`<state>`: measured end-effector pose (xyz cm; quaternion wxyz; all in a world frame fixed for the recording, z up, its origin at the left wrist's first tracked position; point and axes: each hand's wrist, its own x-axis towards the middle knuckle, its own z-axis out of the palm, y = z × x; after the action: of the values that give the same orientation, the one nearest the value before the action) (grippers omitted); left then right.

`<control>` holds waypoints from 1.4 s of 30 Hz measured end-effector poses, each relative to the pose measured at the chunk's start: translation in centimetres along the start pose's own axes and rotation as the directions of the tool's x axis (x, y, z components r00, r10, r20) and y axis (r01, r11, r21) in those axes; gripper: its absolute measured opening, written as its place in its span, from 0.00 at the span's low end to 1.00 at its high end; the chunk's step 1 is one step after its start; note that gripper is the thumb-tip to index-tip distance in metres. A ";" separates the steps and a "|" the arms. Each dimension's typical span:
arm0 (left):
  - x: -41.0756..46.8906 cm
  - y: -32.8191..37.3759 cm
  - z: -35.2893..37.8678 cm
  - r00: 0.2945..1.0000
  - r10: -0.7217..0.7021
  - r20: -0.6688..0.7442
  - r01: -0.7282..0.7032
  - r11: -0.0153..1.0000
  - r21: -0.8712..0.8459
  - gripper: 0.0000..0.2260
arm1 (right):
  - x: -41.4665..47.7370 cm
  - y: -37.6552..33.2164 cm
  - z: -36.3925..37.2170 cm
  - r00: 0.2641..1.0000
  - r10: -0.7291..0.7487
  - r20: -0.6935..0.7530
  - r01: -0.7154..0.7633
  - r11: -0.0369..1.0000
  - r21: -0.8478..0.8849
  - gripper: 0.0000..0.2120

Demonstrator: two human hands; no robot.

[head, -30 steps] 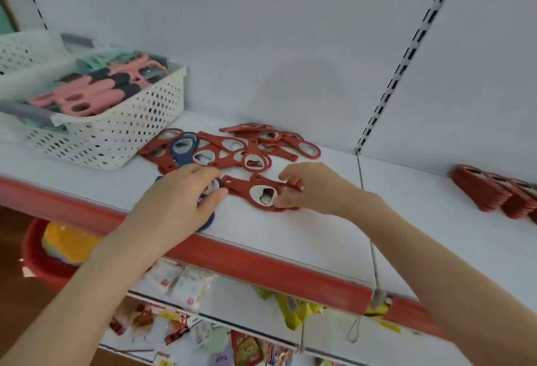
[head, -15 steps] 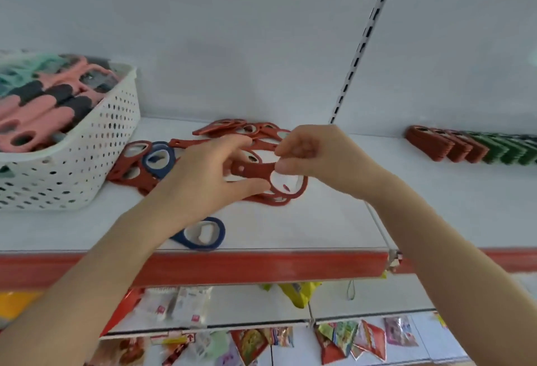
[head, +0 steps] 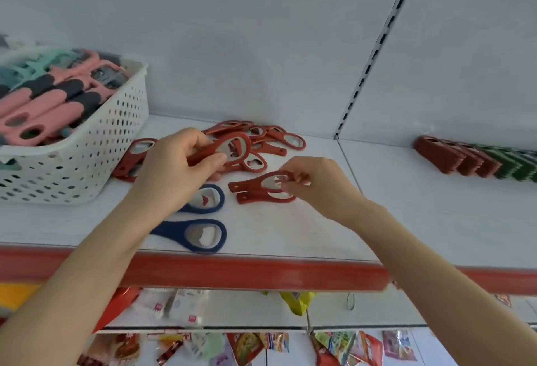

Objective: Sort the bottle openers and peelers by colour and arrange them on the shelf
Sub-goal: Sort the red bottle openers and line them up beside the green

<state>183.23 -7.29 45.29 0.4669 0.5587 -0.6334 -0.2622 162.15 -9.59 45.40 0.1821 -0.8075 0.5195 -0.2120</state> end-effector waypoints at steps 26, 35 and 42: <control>-3.1 1.7 2.3 0.855 -0.484 0.186 0.481 0.605 -0.635 0.10 | 1.1 2.6 -0.7 0.956 -0.056 0.289 0.093 0.989 -0.116 0.16; -1.8 1.3 0.8 0.858 -0.450 0.247 0.502 0.631 -0.592 0.11 | 3.0 0.2 -3.4 0.948 -0.177 0.264 -0.014 0.806 0.592 0.10; -1.6 1.4 1.2 0.825 -0.397 0.403 0.566 0.564 -0.601 0.09 | 7.1 -2.6 0.2 0.994 -0.109 -0.007 0.103 0.906 0.410 0.01</control>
<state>181.47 -5.63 45.47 0.4780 0.4585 -0.3555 -0.6594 166.93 -15.05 47.65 0.3396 -0.7802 0.4175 -0.3189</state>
